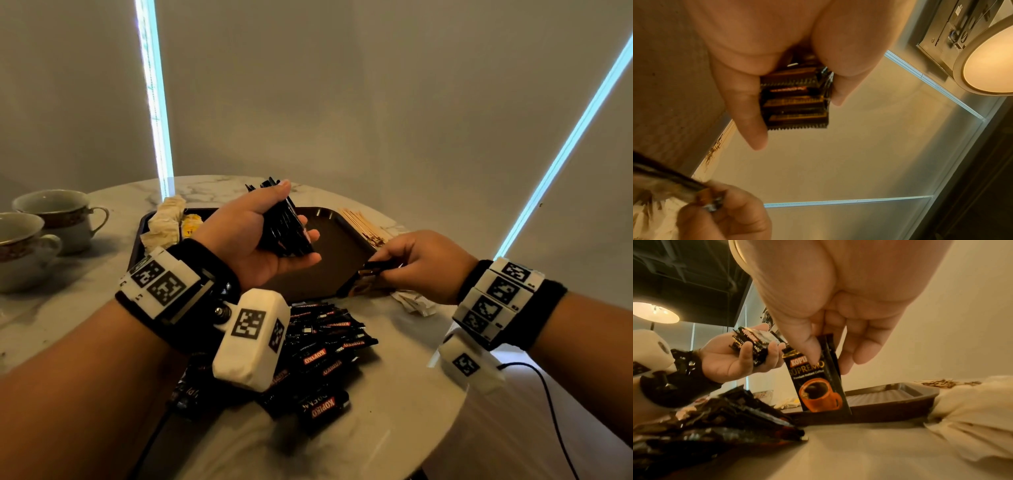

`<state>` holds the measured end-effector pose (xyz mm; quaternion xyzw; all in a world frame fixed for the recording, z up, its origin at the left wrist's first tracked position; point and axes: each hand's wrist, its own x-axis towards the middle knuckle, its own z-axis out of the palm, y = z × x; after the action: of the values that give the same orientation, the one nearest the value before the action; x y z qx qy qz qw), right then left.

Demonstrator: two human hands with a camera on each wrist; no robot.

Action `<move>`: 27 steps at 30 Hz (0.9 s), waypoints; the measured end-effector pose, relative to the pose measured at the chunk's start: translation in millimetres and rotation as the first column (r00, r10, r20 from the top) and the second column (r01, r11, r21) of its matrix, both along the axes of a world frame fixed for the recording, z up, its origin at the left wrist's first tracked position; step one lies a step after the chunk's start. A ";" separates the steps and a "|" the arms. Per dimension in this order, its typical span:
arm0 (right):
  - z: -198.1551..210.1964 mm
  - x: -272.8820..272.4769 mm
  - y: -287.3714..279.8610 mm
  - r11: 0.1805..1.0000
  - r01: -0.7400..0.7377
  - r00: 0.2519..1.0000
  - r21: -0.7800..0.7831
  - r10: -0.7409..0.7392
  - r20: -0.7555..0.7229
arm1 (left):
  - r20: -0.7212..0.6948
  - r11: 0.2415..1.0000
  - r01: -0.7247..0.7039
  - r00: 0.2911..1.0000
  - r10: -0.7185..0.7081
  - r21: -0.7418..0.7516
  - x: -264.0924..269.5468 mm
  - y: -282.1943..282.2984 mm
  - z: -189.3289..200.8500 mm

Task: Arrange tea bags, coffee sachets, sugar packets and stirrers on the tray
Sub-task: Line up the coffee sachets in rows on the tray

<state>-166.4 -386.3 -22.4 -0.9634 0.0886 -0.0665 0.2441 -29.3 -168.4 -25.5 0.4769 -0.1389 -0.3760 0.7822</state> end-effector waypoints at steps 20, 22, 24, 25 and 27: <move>24.9 38.0 72.2 0.868 -0.381 0.862 0.318 0.209 0.462 | 0.121 0.978 0.176 0.979 -0.162 -0.115 -2.0 9.7 5.4; 25.5 37.4 69.1 0.868 -0.385 0.864 0.313 0.219 0.454 | 0.114 0.975 0.168 0.982 -0.152 -0.146 -2.7 9.6 5.5; 23.9 36.5 67.3 0.856 -0.399 0.852 0.330 0.213 0.479 | 0.077 0.970 0.148 0.988 -0.135 -0.195 -4.2 8.8 4.3; 22.9 36.1 67.5 0.848 -0.406 0.844 0.341 0.205 0.495 | 0.070 0.968 0.137 0.990 -0.125 -0.212 -5.4 7.7 4.0; 21.2 35.2 68.4 0.846 -0.415 0.832 0.333 0.205 0.515 | 0.082 0.964 0.131 0.990 -0.115 -0.230 -8.5 5.7 3.9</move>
<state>-131.3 -317.9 -1.2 -0.8419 -0.1212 -0.2301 0.4727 -37.8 -162.6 -21.7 0.3840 -0.2380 -0.3884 0.8031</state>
